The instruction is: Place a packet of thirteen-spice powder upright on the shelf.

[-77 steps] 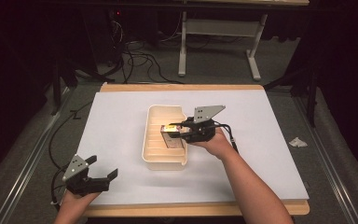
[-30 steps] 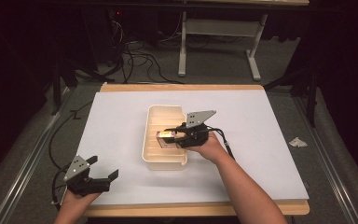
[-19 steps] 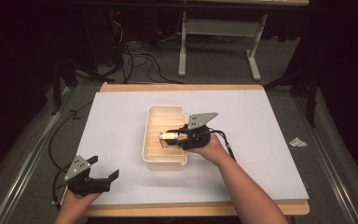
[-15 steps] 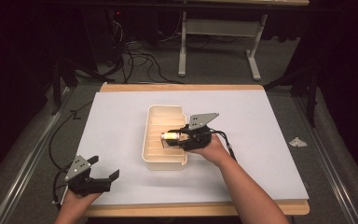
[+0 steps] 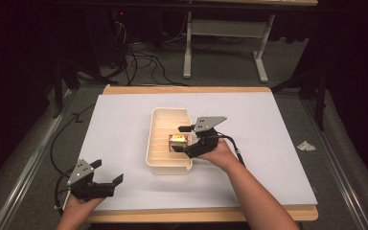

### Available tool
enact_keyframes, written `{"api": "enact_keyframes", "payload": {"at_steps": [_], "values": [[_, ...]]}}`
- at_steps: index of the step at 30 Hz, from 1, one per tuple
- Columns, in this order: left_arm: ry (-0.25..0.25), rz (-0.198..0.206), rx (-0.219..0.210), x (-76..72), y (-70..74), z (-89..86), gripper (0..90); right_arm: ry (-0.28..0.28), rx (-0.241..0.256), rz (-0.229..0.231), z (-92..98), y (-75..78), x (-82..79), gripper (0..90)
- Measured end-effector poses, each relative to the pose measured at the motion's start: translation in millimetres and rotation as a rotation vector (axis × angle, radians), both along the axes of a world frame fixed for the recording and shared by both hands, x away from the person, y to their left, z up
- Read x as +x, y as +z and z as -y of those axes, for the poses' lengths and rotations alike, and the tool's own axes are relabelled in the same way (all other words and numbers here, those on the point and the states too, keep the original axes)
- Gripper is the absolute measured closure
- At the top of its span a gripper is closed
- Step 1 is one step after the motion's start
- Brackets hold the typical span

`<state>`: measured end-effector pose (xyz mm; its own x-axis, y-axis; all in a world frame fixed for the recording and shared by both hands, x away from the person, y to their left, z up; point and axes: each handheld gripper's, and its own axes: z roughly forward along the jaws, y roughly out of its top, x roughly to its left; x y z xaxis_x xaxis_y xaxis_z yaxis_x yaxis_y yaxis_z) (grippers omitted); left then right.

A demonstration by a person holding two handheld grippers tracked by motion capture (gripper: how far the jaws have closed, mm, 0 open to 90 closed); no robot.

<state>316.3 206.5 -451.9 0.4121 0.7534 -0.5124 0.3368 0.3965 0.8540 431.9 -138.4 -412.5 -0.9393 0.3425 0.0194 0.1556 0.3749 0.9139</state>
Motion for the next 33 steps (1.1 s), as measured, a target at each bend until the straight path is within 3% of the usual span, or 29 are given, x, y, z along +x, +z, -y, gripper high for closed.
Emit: {"api": "enact_keyframes", "payload": {"at_steps": [6, 22, 29, 33], "values": [[0.001, 0.001, -0.003, 1.0, -0.1, 0.5, 1.2, -0.05, 0.007, -0.01, 4.0, 4.1, -2.2, 10.2], [-0.001, -0.002, 0.0, 2.7, -0.8, 1.7, 1.2, -0.189, 0.005, 0.028, 41.7, 22.5, -14.0, 7.9], [-0.005, -0.004, -0.008, 5.7, -0.9, 5.1, 1.2, -0.322, 0.006, 0.04, 77.2, 23.9, -24.0, 6.8], [-0.009, -0.005, -0.007, 8.4, -1.1, 7.7, 1.2, -0.416, 0.009, 0.041, 106.5, 24.7, -35.5, 6.8]]}}
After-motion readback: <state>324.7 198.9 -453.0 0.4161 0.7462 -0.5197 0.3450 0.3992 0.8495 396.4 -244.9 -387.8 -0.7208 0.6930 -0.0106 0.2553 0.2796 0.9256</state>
